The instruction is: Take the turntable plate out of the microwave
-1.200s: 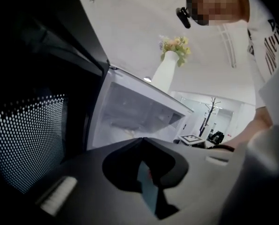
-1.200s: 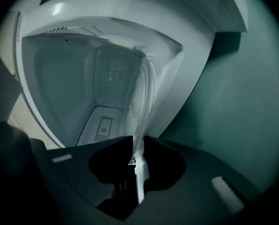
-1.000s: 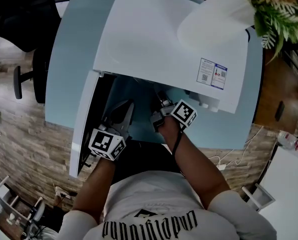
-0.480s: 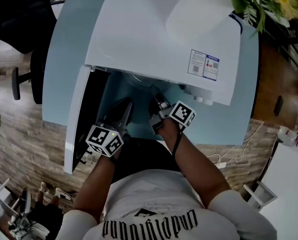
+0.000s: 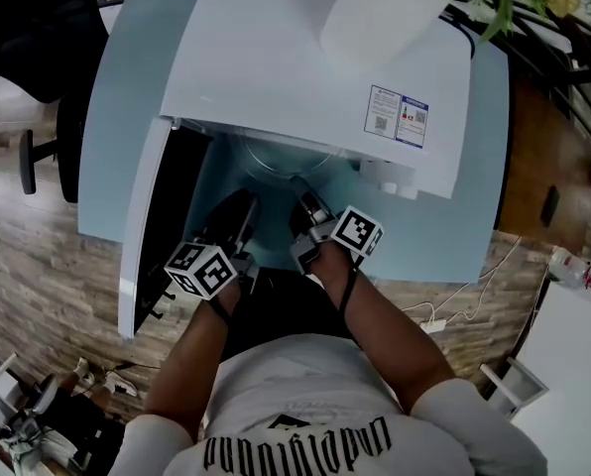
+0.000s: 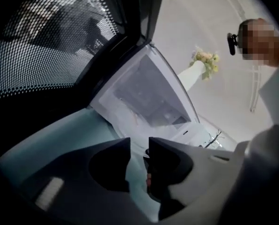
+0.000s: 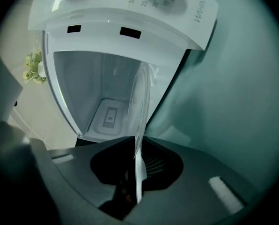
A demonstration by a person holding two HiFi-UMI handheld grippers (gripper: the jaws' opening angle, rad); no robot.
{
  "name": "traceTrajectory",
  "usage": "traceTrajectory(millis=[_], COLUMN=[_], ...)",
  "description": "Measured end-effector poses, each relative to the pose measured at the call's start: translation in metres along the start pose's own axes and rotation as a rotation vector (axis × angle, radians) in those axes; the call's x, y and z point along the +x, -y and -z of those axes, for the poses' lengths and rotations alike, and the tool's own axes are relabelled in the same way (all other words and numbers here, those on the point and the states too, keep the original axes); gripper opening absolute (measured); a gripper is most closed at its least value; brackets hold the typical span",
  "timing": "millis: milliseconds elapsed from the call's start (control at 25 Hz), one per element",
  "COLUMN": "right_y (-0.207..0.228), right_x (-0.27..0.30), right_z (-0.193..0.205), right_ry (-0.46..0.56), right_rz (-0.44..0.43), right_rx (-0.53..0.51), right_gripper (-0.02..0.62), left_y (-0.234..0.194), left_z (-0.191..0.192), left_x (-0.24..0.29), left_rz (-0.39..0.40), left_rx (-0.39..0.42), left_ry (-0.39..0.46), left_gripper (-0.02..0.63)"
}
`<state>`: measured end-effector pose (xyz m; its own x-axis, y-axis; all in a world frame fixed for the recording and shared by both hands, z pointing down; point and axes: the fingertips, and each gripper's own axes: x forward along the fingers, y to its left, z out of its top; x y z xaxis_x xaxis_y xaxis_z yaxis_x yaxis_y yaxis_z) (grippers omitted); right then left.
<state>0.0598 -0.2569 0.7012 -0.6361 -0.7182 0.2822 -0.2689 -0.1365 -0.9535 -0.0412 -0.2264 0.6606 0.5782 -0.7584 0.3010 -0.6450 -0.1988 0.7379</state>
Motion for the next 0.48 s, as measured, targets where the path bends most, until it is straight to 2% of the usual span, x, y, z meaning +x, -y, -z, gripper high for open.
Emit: traceTrajectory(millis=[200,360,480], right_y=[0.001,0.003,0.005], right_x=[-0.011,-0.019,-0.022], right_z=[0.009,0.017,0.014], right_ry=[-0.020,-0.044,-0.044], right_rz=[0.000,0.003,0.007], right_rx=[0.002,0.010,0.011], right_gripper=[0.048,0.048,0.043], left_y=[-0.006,-0.007,-0.006], left_z=[0.008,0.016,0.024], left_x=[0.004,0.010,0.012], left_rz=[0.015,0.054,0.074], left_rx=[-0.133,-0.236,-0.301], left_ry=[0.013,0.003,-0.015], left_gripper=[0.199,0.235,0.235])
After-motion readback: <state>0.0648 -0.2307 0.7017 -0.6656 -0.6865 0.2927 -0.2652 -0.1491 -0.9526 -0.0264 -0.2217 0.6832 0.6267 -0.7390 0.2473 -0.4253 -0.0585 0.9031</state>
